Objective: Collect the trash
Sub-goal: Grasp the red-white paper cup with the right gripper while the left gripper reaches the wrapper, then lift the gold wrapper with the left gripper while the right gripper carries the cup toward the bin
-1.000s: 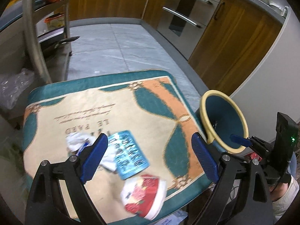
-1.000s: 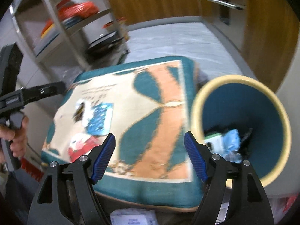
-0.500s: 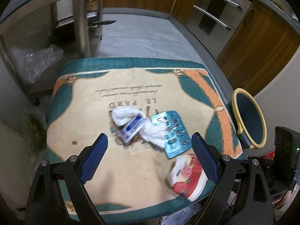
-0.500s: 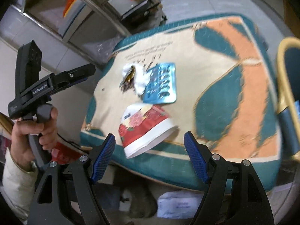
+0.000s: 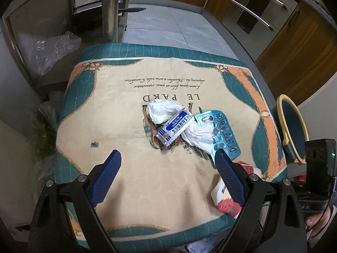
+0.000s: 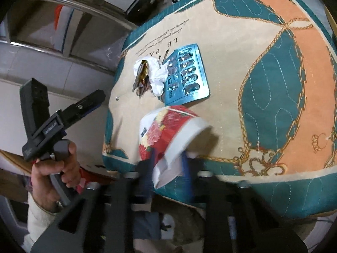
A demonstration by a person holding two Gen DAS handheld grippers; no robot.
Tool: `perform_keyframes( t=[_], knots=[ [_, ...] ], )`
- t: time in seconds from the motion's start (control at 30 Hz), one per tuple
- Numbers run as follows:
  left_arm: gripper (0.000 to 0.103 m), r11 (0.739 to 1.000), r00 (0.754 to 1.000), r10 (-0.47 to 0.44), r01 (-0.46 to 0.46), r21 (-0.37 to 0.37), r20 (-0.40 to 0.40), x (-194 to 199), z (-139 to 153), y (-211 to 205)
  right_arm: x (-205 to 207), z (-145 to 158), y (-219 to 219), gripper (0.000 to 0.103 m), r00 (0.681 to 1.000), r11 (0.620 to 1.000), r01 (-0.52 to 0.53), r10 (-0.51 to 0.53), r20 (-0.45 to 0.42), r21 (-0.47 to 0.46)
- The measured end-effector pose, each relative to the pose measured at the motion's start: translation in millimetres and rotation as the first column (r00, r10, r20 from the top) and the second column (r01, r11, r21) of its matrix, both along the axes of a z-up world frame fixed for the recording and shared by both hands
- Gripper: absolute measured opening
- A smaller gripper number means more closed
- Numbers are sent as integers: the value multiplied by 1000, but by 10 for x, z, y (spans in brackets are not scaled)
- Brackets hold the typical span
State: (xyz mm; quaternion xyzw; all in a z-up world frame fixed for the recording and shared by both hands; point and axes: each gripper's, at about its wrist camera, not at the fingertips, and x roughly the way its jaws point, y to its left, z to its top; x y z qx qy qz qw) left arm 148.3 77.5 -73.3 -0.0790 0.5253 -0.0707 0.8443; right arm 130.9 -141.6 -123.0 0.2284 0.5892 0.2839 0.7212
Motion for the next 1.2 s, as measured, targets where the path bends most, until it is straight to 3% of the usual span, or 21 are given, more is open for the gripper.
perform_keyframes(
  t=[0.13,0.3,0.47,0.53,0.73,0.97,1.2],
  knots=[
    [84,1000,1000,-12,12,18,-4,112,-113,-56,-2,98,-56,4,999,1000,3,-3,49,0],
    [77,997,998,-33,36,65,-50,246,-332,-137,-31,223,-148,4,994,999,7,-2,112,-44],
    [53,995,997,-43,49,89,-70,331,-456,-181,-68,330,-238,4,988,998,13,-3,155,-66],
    [48,994,996,-50,56,93,-71,346,-474,-199,-79,354,-258,4,987,997,18,-7,163,-69],
    [5,991,996,-62,69,118,-66,330,-458,-211,-104,418,-326,4,983,997,33,-20,182,-69],
    [3,995,997,-52,56,80,-55,254,-332,-120,-107,495,-373,4,977,996,46,-30,211,-73],
    [3,998,999,-53,53,-21,-11,150,-61,-164,-109,692,-579,4,956,990,105,-75,283,-89]
  ],
)
